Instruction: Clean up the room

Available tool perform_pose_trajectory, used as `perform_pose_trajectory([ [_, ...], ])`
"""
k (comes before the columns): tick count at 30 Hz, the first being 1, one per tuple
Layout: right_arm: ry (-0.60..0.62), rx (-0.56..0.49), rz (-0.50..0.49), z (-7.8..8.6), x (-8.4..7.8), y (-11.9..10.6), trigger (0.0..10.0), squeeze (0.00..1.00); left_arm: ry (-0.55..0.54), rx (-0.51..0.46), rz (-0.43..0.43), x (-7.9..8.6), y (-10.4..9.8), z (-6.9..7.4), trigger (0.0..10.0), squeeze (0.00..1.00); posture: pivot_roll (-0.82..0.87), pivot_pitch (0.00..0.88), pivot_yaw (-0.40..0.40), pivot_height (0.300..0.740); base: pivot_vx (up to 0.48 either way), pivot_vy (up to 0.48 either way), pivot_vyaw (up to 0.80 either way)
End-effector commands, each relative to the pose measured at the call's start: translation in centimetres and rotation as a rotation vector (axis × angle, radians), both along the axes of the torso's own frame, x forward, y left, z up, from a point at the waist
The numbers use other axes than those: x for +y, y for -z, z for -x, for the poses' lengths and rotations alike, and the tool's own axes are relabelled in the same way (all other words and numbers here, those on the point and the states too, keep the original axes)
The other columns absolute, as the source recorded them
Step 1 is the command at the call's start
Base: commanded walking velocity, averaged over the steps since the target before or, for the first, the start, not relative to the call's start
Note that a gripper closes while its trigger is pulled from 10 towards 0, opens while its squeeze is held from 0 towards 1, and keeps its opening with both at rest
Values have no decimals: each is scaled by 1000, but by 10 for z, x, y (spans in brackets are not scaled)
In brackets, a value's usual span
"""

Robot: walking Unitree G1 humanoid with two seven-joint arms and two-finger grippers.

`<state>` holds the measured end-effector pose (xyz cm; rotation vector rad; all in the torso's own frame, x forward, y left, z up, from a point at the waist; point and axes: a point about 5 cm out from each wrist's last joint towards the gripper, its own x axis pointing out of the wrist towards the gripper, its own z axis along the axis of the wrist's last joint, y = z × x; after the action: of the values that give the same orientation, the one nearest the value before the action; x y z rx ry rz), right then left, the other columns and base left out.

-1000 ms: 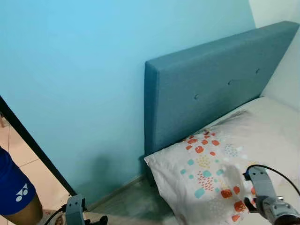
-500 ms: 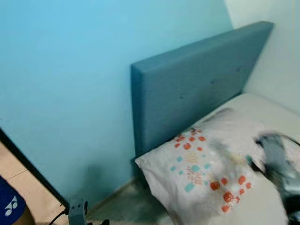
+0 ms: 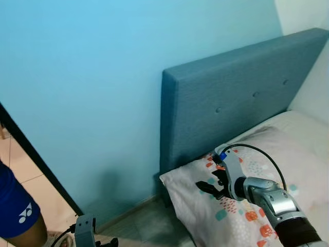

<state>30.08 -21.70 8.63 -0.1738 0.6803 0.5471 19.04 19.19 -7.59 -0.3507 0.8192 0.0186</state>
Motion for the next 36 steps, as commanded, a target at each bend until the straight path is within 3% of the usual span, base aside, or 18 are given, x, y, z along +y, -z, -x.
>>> perform_pose_trajectory([
  [1, 2, 29, -11, 1, 1, 0, 10000, 0, -16, 31, -3, 4, 3, 6, 10000, 0, -71, 92, 13, 665, 0, 0, 0],
  [5, -28, 42, -17, 2, 4, -1, 10000, 0, -13, 33, -6, 5, 3, 6, 10000, 0, -71, 90, 18, 655, 0, 0, 0],
  [7, -172, 52, 50, 12, 12, 2, 10000, 0, -9, 30, -9, 4, 2, 4, 10000, 0, -70, 93, 18, 645, 0, 0, 0],
  [10, -264, 99, 99, 23, 16, 6, 10000, 0, -6, 14, -11, 4, 0, 0, 10000, 0, -67, 95, 18, 635, 0, 0, 0],
  [11, -264, 99, 99, 23, 16, 6, 10000, 0, -6, 14, -11, 4, 0, 0, 10000, 0, -67, 95, 18, 635, 0, 0, 0],
  [13, -277, 133, 112, 26, 17, 8, 10000, 0, -19, -60, -6, 5, -9, -15, 10000, 0, -64, 97, 19, 620, 0, 0, 0],
  [17, -271, 140, 114, 26, 16, 9, 10000, 0, -23, -123, -10, 5, -17, -27, 10000, 0, -61, 100, 19, 610, 0, 0, 0],
  [19, -262, 153, 124, 26, 14, 10, 10000, 0, -32, -189, -33, 8, -27, -40, 10000, 0, -59, 104, 20, 600, 0, 0, 0],
  [26, -288, 192, 135, 30, 14, 10, 10000, 0, -49, -268, -61, 11, -40, -56, 10000, 0, -59, 108, 20, 580, 0, 0, 0],
  [30, -344, 204, 130, 34, 17, 9, 10000, 0, -47, -270, -52, 9, -40, -57, 10000, 0, -59, 113, 19, 570, 0, 0, 0],
  [33, -484, 229, 71, 46, 30, 4, 10000, 0, -30, -243, -42, 5, -35, -50, 10000, 0, -66, 116, 21, 550, 0, 0, 0],
  [36, -531, 239, 67, 50, 30, 1, 10000, 0, -18, -224, -45, 4, -30, -45, 10000, 0, -68, 120, 20, 541, 0, 0, 0],
])
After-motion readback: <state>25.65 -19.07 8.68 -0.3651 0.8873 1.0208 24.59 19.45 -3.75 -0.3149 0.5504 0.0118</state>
